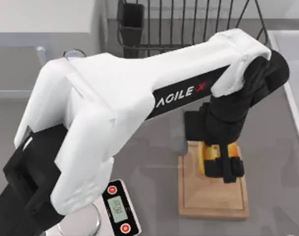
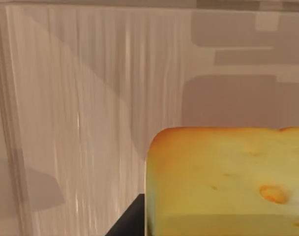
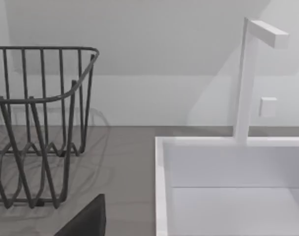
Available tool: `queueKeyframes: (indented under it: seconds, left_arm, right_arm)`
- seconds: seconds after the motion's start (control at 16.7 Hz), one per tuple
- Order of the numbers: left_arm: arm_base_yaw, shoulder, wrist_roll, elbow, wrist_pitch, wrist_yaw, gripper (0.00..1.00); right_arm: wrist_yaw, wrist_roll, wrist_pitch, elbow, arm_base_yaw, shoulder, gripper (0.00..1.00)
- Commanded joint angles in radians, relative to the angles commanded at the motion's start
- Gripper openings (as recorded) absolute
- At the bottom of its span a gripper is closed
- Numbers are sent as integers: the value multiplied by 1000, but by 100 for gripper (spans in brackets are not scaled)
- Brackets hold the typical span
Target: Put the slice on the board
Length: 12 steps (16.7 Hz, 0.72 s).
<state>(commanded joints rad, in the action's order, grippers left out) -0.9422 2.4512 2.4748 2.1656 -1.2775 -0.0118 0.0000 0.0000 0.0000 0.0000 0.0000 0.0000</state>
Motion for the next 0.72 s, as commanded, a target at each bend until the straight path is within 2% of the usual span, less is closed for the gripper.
queueKeyframes:
  seconds: [0.42,0.72]
  left_arm:
    - [0,7,3,-55,58,2,0]
    - [0,7,3,-55,58,2,38]
  right_arm:
    - [0,0,0,0,0,0,100]
    - [0,0,0,0,0,0,100]
